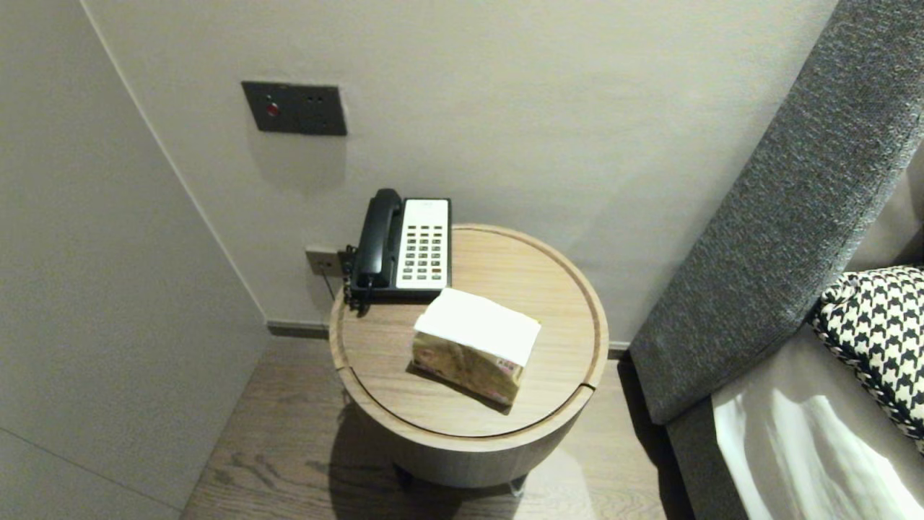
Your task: Open the nightstand drawer
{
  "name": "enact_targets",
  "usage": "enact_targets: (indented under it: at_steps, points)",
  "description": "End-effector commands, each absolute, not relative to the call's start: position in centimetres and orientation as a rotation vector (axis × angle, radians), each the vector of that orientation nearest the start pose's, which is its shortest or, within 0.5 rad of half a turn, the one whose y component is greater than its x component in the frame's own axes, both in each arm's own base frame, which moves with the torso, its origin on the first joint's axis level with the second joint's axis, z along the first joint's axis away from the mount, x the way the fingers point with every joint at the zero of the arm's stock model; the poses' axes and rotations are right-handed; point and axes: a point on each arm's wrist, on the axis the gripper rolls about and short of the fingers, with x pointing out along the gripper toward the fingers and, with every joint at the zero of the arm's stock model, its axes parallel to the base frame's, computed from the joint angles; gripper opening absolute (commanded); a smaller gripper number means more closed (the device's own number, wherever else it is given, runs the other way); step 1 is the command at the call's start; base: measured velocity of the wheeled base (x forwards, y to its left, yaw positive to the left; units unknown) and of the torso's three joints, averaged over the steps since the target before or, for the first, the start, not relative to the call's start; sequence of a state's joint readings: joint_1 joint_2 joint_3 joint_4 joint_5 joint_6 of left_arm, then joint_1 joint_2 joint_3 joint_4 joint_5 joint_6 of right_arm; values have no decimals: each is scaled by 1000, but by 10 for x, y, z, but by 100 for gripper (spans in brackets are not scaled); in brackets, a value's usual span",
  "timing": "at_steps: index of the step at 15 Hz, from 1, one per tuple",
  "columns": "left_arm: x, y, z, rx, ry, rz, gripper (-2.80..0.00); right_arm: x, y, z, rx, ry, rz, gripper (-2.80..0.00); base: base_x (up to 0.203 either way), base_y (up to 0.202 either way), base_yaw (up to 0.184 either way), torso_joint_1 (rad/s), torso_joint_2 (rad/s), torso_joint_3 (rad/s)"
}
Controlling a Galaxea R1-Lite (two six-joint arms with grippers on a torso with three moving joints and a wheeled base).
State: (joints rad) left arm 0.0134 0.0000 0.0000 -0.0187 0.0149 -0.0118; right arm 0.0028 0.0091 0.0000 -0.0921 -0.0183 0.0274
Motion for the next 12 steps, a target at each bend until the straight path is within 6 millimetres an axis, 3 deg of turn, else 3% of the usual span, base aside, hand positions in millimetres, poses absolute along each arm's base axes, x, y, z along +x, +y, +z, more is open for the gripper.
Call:
enact_targets:
  at_steps: [1, 10, 12]
  points:
    - [-23, 0, 77, -12, -24, 29, -280, -19, 0, 74, 28, -43, -15, -280, 0, 0, 0, 0, 0, 0]
    - [-23, 0, 77, -12, -23, 29, -280, -19, 0, 75, 16, -55, -15, -280, 0, 0, 0, 0, 0, 0]
    - [-23, 0, 77, -12, -25, 29, -280, -26, -1, 97, 6, -126, -30, -280, 0, 0, 0, 0, 0, 0]
